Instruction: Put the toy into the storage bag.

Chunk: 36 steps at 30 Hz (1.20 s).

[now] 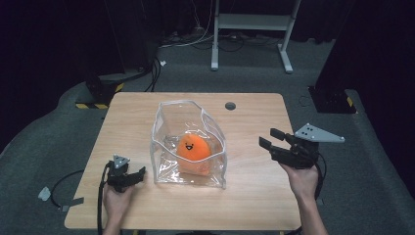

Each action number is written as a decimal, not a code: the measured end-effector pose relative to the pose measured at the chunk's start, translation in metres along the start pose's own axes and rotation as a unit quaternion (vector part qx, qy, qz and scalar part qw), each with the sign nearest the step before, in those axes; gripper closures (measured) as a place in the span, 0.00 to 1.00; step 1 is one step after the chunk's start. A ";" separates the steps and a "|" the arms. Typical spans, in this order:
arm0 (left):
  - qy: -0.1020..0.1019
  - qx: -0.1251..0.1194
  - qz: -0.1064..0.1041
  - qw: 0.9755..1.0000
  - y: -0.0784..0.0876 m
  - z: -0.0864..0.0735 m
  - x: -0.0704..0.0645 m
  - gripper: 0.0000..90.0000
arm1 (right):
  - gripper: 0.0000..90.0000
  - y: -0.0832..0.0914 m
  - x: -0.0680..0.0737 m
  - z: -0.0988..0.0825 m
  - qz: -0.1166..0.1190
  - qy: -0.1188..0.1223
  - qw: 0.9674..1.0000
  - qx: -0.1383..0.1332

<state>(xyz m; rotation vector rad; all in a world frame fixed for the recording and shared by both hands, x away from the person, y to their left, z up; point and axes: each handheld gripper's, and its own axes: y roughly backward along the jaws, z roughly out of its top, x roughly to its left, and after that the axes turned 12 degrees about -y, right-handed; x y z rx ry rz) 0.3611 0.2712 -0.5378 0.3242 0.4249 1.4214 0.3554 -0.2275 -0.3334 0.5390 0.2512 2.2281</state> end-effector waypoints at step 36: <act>0.000 0.000 0.000 1.000 0.000 0.000 0.000 0.25 | 0.48 0.003 -0.015 -0.030 -0.006 -0.030 1.000 -0.005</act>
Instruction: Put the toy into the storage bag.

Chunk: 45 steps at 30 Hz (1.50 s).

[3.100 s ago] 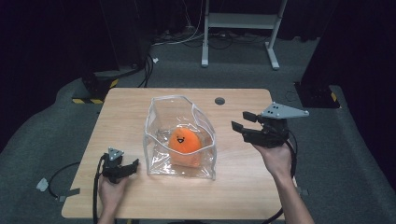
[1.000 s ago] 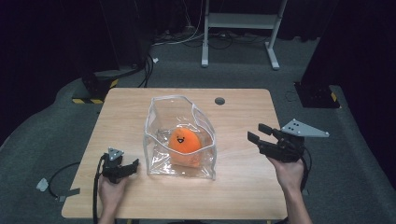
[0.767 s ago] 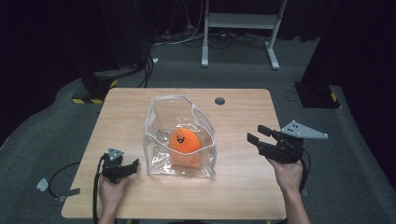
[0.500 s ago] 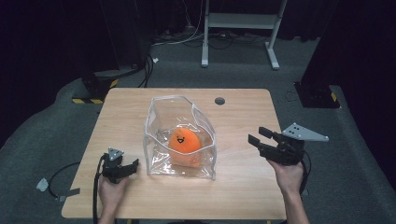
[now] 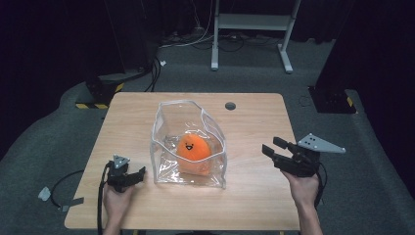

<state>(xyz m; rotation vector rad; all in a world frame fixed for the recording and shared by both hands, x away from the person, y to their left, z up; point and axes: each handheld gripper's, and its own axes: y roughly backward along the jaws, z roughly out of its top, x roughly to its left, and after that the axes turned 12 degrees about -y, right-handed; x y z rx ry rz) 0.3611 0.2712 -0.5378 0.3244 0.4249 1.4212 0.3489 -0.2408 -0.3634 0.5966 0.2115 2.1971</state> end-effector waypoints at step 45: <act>0.001 0.000 0.000 1.000 0.000 0.000 0.000 0.25 | 0.48 -0.011 -0.017 -0.040 -0.005 -0.040 0.999 0.014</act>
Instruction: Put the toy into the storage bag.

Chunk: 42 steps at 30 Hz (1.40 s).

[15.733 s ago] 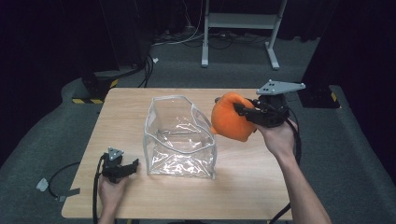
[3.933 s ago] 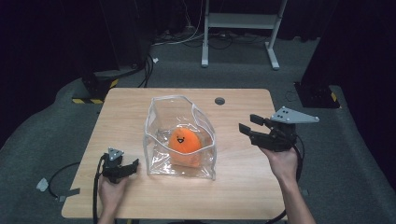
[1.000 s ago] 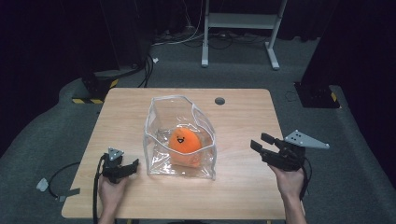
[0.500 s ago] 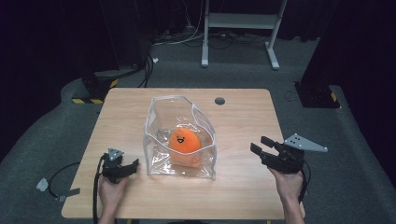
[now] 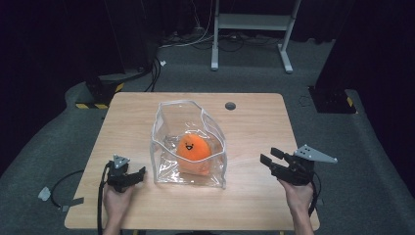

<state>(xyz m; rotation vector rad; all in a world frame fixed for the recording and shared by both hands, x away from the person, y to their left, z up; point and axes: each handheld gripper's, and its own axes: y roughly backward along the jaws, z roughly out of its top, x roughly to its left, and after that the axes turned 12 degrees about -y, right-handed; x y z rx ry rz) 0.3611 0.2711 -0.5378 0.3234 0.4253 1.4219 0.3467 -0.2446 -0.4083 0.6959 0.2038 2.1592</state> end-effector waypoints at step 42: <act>0.000 0.000 0.000 1.000 0.000 0.000 0.000 0.25 | 0.48 -0.032 -0.004 -0.024 -0.005 -0.006 1.000 0.029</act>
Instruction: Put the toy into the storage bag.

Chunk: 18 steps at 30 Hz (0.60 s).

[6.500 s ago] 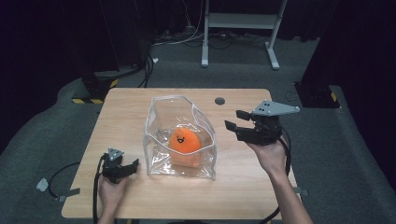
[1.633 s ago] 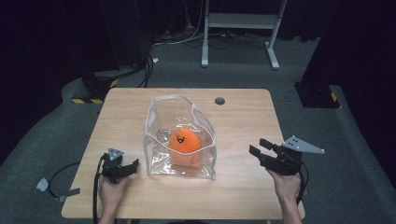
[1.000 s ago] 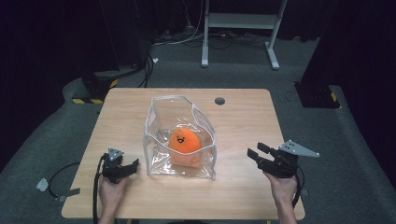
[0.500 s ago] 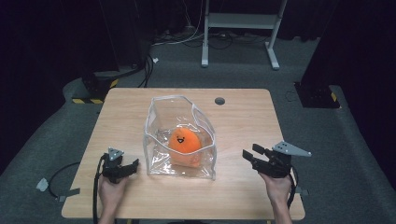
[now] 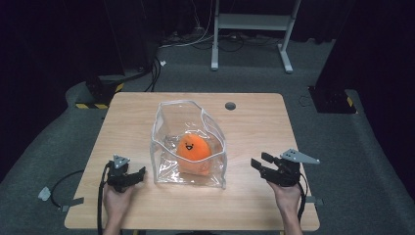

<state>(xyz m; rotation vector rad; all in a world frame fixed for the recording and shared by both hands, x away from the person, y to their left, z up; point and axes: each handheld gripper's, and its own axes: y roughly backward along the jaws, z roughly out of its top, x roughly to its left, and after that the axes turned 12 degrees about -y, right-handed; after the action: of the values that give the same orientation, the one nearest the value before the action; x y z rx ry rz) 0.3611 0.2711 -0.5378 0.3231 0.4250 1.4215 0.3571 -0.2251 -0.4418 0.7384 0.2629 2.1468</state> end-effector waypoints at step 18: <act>0.000 0.000 0.000 1.000 0.000 0.000 0.000 0.25 | 0.48 -0.011 -0.002 -0.004 -0.011 0.000 1.000 0.011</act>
<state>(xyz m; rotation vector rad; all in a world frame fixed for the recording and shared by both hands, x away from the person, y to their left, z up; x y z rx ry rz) 0.3611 0.2711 -0.5378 0.3233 0.4249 1.4216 0.3628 -0.2196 -0.4504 0.7457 0.2939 2.1267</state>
